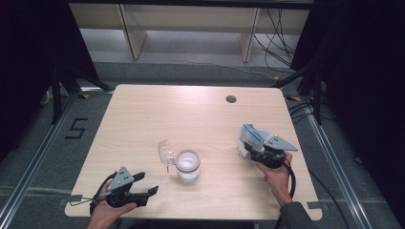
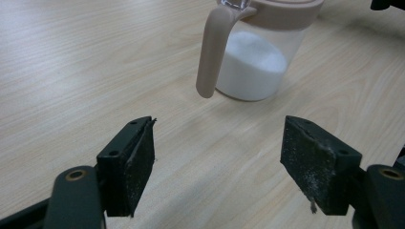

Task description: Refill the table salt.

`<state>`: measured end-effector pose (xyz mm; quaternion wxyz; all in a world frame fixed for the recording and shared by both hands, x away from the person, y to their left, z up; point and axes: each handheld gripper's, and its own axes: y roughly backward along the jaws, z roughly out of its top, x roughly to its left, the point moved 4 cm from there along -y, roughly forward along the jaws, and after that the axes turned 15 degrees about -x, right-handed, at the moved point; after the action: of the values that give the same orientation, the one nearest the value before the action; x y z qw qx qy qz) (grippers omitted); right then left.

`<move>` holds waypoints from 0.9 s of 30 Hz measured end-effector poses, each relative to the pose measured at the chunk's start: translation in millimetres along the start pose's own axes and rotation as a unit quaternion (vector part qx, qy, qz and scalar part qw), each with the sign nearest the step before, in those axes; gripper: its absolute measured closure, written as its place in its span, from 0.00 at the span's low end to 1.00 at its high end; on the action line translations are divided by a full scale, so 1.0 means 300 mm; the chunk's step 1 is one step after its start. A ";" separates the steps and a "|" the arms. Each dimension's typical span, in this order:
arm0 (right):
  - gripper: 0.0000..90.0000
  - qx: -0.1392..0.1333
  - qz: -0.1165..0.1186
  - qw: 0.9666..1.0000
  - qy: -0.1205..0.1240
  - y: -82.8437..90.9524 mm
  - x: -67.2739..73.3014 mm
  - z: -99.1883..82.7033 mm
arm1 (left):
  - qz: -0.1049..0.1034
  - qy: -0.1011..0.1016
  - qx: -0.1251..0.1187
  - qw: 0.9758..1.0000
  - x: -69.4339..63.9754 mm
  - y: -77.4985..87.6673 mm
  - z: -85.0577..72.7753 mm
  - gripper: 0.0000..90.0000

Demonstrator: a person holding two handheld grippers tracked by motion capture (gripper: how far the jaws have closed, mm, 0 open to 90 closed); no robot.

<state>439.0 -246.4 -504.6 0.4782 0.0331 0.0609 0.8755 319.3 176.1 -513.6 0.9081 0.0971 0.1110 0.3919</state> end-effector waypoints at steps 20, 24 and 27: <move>0.40 -0.017 -0.015 0.999 -0.030 0.082 0.003 0.033 | 0.004 0.009 -0.001 1.000 -0.002 -0.003 -0.002 0.29; 0.38 -0.007 -0.025 0.999 -0.037 0.107 0.012 0.040 | 0.006 0.013 -0.005 1.000 -0.001 -0.004 -0.002 0.28; 0.37 -0.004 -0.015 0.999 -0.042 0.126 0.022 0.047 | 0.007 0.012 -0.005 1.000 -0.001 -0.005 -0.002 0.27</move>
<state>405.6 -260.0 -485.5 0.4935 0.0667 0.0375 0.8664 320.0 175.0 -514.5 0.9045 0.0889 0.1191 0.3997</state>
